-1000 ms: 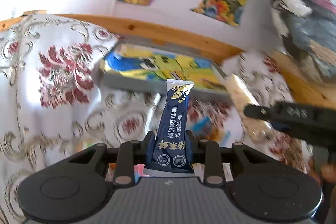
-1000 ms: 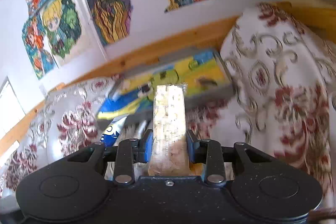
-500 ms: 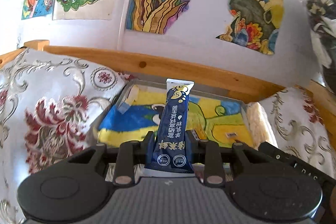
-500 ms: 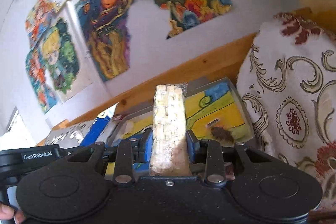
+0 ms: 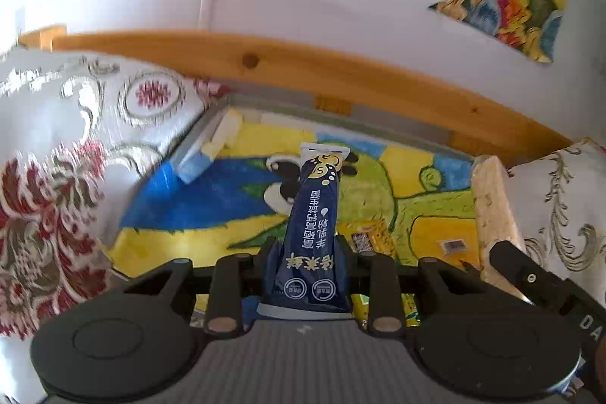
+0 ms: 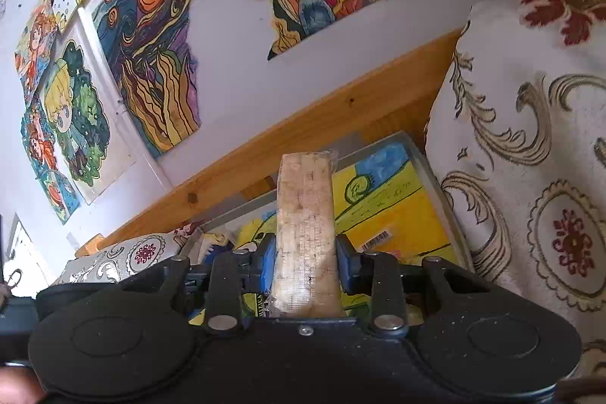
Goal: Organize snacks
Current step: 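Carry both snacks over the grey tray and lower them in, then move both open grippers back over the snack pile, then grasp the yellow duck-snack bag with the right gripper while the left grasps the blue pouch, then lift the yellow bag with the right gripper while the left lifts the pouch and sausage pack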
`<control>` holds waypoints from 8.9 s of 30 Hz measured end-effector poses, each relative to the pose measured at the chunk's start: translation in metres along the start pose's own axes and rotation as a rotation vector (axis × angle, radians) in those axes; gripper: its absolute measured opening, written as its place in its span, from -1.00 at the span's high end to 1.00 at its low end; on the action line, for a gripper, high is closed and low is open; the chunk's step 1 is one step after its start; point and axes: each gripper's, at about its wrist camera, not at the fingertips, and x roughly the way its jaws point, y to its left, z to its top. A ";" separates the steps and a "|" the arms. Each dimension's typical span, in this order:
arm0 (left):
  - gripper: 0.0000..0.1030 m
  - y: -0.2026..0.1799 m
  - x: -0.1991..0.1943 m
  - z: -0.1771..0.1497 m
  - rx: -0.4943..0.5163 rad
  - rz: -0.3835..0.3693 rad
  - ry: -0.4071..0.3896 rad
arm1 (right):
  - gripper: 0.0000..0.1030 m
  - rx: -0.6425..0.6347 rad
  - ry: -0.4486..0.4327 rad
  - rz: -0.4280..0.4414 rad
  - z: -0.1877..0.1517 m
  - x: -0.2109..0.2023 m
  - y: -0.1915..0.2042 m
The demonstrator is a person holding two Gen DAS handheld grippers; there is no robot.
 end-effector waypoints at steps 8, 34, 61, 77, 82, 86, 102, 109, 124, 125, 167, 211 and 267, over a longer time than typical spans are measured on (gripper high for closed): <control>0.34 0.001 0.019 -0.008 0.000 0.011 0.061 | 0.33 -0.053 0.034 -0.041 -0.007 0.017 0.001; -0.99 0.027 -0.057 -0.009 -0.029 0.085 -0.083 | -0.78 -0.232 -0.054 -0.113 -0.017 -0.020 0.029; -0.99 0.080 -0.205 -0.100 -0.076 0.062 -0.235 | -0.99 -0.274 -0.118 -0.136 -0.058 -0.195 0.077; -0.99 0.109 -0.244 -0.150 -0.030 0.081 -0.199 | -0.99 -0.385 0.033 -0.219 -0.112 -0.234 0.110; -0.99 0.125 -0.253 -0.167 0.005 0.093 -0.167 | -0.99 -0.400 0.061 -0.198 -0.125 -0.245 0.119; -0.99 0.138 -0.259 -0.180 0.006 0.100 -0.148 | -0.99 -0.409 0.075 -0.200 -0.130 -0.249 0.124; -0.99 0.163 -0.267 -0.207 -0.051 0.137 -0.103 | -0.99 -0.541 0.243 -0.213 -0.155 -0.235 0.145; -0.99 0.166 -0.261 -0.204 -0.066 0.127 -0.061 | -0.99 -0.564 0.290 -0.228 -0.161 -0.228 0.147; -0.99 0.155 -0.220 -0.181 0.090 0.035 0.021 | -0.99 -0.477 0.392 -0.236 -0.151 -0.206 0.135; -0.99 0.154 -0.216 -0.180 0.096 0.024 0.027 | -0.99 -0.469 0.397 -0.233 -0.149 -0.204 0.133; -0.55 0.125 -0.115 -0.179 0.068 -0.266 0.099 | -0.54 -0.243 0.585 -0.145 -0.157 -0.041 0.078; 0.16 0.132 -0.148 -0.194 0.022 -0.174 0.224 | 0.05 -0.345 0.690 -0.143 -0.165 -0.093 0.093; -0.05 0.133 -0.139 -0.196 0.025 -0.200 0.277 | 0.00 -0.570 0.721 -0.159 -0.187 -0.103 0.109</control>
